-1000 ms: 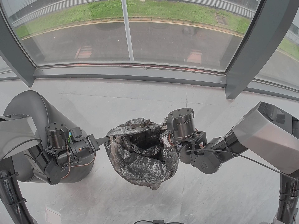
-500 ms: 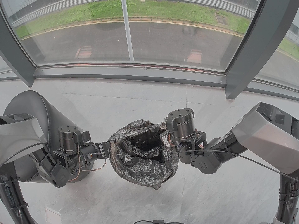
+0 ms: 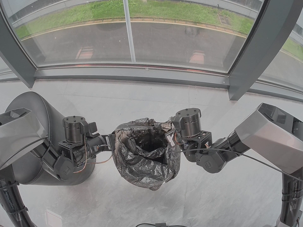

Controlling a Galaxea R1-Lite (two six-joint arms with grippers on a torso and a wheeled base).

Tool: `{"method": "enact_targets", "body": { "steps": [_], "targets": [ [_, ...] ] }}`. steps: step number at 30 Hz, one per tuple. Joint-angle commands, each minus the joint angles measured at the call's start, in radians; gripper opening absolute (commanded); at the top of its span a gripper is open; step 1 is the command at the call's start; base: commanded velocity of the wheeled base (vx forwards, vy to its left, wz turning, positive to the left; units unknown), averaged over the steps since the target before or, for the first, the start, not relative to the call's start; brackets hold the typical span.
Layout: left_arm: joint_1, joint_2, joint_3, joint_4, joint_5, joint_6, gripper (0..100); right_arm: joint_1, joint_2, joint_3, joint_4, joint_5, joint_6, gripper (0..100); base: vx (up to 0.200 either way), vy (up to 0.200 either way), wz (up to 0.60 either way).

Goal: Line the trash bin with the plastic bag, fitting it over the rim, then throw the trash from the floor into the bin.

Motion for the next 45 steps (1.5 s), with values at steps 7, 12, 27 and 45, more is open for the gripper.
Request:
{"method": "enact_targets", "body": {
  "steps": [7, 12, 27, 45],
  "targets": [
    [-0.003, 0.040, -0.072, 0.034, -0.007, 0.010, 0, -0.023, 0.082, -0.005, -0.129, 0.029, -0.008, 0, 0.000, 0.000, 0.00],
    [-0.002, 0.069, -0.089, 0.037, -0.007, 0.009, 0, -0.032, 0.083, -0.008, -0.131, 0.031, -0.003, 0, 0.000, 0.000, 0.00],
    [0.000, 0.086, -0.104, 0.060, -0.006, 0.038, 0, -0.053, 0.087, -0.016, -0.155, 0.031, 0.001, 0, 0.000, 0.000, 0.00],
    [0.003, 0.112, -0.136, 0.079, 0.014, 0.074, 0, -0.061, 0.083, -0.011, -0.167, 0.046, 0.106, 0, 0.000, 0.000, 0.00]
  ]
}}
